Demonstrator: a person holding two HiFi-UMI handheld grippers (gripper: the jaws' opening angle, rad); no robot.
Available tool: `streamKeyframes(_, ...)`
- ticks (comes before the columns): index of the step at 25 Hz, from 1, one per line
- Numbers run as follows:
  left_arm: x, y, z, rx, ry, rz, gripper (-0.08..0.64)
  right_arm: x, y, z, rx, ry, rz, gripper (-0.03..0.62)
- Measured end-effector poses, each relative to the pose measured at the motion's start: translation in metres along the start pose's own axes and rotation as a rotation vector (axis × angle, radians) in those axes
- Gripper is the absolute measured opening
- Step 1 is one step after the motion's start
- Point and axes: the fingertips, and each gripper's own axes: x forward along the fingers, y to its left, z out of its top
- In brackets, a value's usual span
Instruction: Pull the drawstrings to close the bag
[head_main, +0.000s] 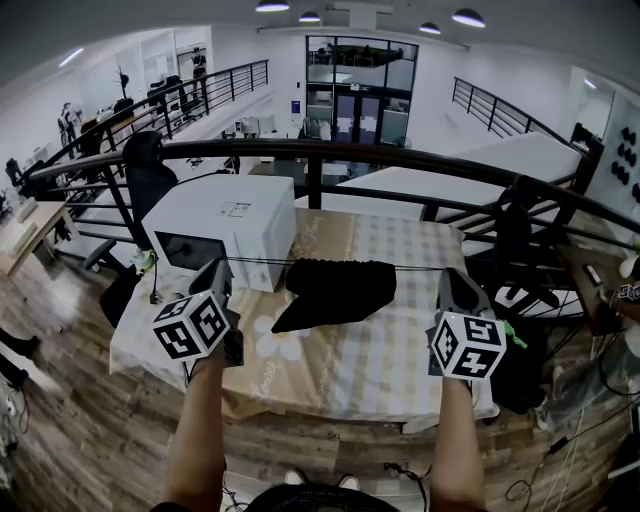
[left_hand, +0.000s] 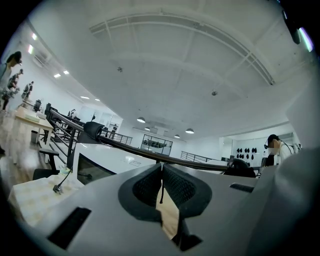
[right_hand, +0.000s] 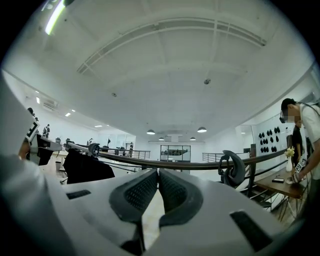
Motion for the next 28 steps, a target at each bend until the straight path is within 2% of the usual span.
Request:
streamKeyframes(24, -0.008, 0.02, 0.0, -0.026, -0.015, 0.047, 0.035, -0.011, -0.028, -0.007, 0.043, 0.006, -0.068, 0.026)
streamKeyframes(28, -0.009, 0.023, 0.0, -0.049, -0.018, 0.049, 0.035, -0.013, -0.032, -0.006, 0.043, 0.001, -0.078, 0.026)
